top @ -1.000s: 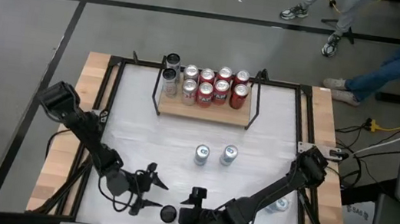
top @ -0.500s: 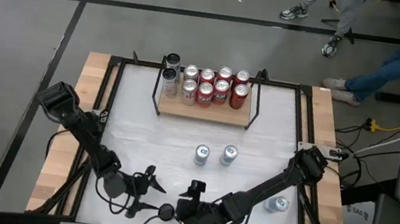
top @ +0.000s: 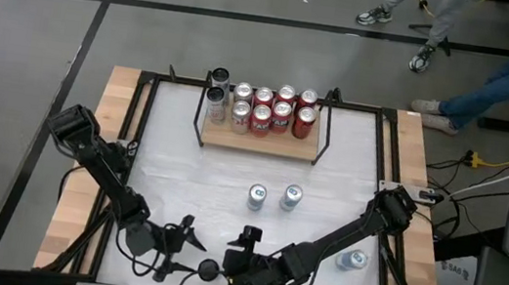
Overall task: Place canned beverage on shelf
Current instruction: Put the white and pink soda can on the shelf aligned with other white and pink soda can
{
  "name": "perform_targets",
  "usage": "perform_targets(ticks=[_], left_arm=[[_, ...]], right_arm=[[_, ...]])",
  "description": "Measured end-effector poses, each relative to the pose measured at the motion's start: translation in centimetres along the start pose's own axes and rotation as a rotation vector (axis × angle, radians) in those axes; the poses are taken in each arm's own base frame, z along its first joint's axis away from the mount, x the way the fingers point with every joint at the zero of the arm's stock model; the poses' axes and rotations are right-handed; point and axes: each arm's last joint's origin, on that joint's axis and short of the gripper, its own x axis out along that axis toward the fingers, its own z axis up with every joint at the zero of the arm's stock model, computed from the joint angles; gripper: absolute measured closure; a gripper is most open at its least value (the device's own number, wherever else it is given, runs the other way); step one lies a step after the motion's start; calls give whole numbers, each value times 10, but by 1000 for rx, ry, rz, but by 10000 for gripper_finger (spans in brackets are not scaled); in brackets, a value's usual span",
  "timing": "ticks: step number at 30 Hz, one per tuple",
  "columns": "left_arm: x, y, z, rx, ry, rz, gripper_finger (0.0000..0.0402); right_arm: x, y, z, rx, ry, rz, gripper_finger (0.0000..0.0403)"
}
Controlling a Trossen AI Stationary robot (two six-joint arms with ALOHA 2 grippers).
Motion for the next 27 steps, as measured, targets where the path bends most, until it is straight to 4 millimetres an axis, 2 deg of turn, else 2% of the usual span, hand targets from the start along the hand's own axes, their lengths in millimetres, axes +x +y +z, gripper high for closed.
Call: perform_targets(ticks=[27], left_arm=[[-2,-5,0,-24,-13,-28,118]], right_arm=[[4,-8,4,15,-15,-39,65]])
